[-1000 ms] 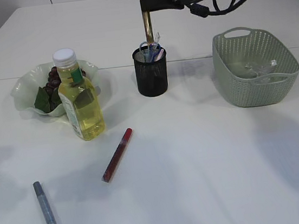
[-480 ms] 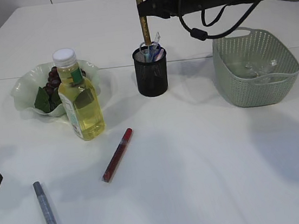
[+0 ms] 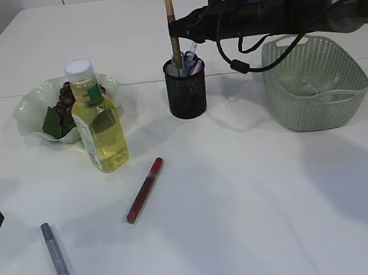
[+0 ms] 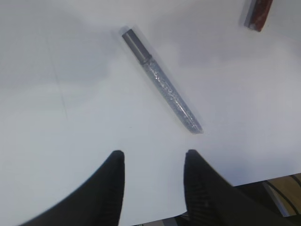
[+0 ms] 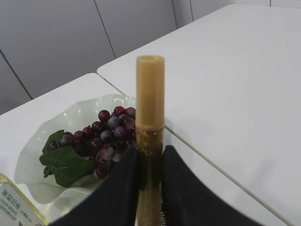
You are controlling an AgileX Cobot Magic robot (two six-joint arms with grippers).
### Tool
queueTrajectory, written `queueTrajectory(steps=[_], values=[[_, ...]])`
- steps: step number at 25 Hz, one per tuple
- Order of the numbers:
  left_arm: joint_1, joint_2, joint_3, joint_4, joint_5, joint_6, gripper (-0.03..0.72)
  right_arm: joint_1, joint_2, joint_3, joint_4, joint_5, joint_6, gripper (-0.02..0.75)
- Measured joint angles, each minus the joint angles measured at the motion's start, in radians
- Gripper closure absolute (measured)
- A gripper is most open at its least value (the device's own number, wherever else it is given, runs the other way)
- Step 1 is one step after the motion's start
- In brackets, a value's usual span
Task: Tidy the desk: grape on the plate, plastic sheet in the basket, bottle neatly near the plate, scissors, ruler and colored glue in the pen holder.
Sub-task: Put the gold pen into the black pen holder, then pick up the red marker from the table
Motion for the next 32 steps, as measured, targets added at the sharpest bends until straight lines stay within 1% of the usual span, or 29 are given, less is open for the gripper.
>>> queueTrajectory(steps=[2, 6, 7, 10, 11, 13, 14, 17, 19, 21, 22, 23, 27, 30, 32], values=[[0.000, 0.000, 0.000, 0.000, -0.002, 0.000, 0.379, 0.003, 0.002, 0.000, -0.002, 0.000, -0.006, 0.568], [0.000, 0.000, 0.000, 0.000, -0.002, 0.000, 0.379, 0.007, 0.002, -0.001, -0.002, 0.015, -0.008, 0.436], [0.000, 0.000, 0.000, 0.000, -0.002, 0.000, 0.379, 0.007, 0.002, -0.001, -0.002, 0.029, -0.008, 0.414], [0.000, 0.000, 0.000, -0.002, -0.002, 0.000, 0.379, 0.007, 0.002, -0.001, -0.007, 0.043, 0.004, 0.388], [0.000, 0.000, 0.000, -0.002, -0.006, 0.000, 0.379, 0.007, 0.000, -0.001, -0.025, 0.044, 0.026, 0.384], [0.000, 0.000, 0.000, -0.003, -0.009, 0.000, 0.379, 0.007, -0.014, -0.001, -0.111, 0.044, 0.101, 0.382], [0.000, 0.000, 0.000, -0.003, -0.010, 0.000, 0.379, 0.007, -0.030, -0.001, -0.188, 0.044, 0.163, 0.381], [0.000, 0.000, 0.000, -0.003, -0.011, 0.000, 0.379, 0.007, -0.097, -0.001, -0.467, 0.064, 0.444, 0.381], [0.000, 0.000, 0.000, -0.003, -0.012, 0.000, 0.379, 0.010, -0.160, -0.001, -0.682, 0.109, 0.687, 0.381], [0.000, 0.000, 0.000, -0.003, -0.012, 0.000, 0.379, 0.020, -0.219, -0.002, -0.845, 0.178, 0.862, 0.381], [0.000, 0.000, 0.000, -0.003, -0.012, 0.000, 0.379, 0.026, -0.250, -0.002, -0.906, 0.222, 0.936, 0.381], [0.000, 0.000, 0.000, -0.003, -0.012, 0.000, 0.379, 0.031, -0.276, -0.002, -0.949, 0.265, 1.001, 0.381], [0.000, 0.000, 0.000, -0.006, -0.012, 0.000, 0.379, 0.068, -0.373, -0.002, -1.036, 0.363, 1.200, 0.381], [0.000, 0.000, 0.000, -0.006, -0.014, 0.000, 0.379, 0.116, -0.416, -0.002, -1.109, 0.395, 1.327, 0.381], [0.000, 0.000, 0.000, -0.006, -0.019, 0.000, 0.379, 0.165, -0.429, -0.002, -1.174, 0.413, 1.411, 0.381]])
